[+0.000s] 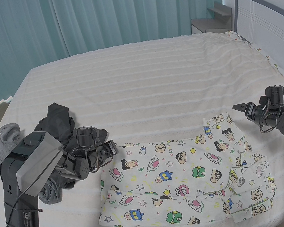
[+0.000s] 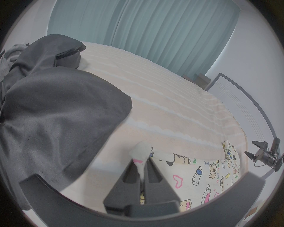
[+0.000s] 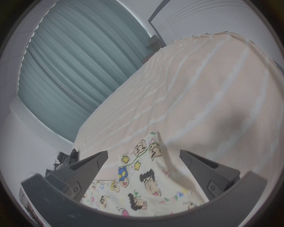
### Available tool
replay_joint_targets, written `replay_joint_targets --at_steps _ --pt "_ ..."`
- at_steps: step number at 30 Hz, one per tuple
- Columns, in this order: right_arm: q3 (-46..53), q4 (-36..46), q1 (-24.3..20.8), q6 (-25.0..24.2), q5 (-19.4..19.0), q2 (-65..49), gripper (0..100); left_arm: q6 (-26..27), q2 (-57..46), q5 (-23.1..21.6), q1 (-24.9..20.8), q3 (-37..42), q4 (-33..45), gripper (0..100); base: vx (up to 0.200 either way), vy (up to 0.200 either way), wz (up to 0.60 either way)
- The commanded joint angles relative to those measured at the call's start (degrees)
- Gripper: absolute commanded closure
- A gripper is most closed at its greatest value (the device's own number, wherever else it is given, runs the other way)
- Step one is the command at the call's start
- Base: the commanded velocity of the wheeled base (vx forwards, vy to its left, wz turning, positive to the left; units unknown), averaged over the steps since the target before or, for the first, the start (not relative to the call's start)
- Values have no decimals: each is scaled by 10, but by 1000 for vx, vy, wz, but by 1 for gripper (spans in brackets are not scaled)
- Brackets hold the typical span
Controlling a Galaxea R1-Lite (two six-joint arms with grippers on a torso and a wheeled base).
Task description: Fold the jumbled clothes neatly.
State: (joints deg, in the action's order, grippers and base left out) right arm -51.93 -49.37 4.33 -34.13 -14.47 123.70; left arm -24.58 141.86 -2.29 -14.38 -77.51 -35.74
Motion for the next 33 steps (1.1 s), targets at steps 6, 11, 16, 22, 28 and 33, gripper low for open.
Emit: replay_joint_targets --at_steps 6,11,16,22,28,33 --pt "-234 192 4 78 -18 151 0 -6 -6 19 1 3 -7 100 0 0 0" --pt "-253 208 -16 113 -18 174 0 -6 -6 32 -2 3 -8 100 0 0 0" --pt "-282 220 -35 118 -18 202 0 -6 -4 32 -2 3 -8 100 0 0 0" --pt "-285 218 -47 120 -17 199 100 -6 -4 32 -1 3 -8 100 0 0 0" --pt "-280 212 -34 118 -16 189 100 -6 -5 33 -2 7 -8 100 0 0 0" --pt "-276 204 -22 111 -19 180 100 -3 -21 45 -5 12 -8 100 0 0 0"
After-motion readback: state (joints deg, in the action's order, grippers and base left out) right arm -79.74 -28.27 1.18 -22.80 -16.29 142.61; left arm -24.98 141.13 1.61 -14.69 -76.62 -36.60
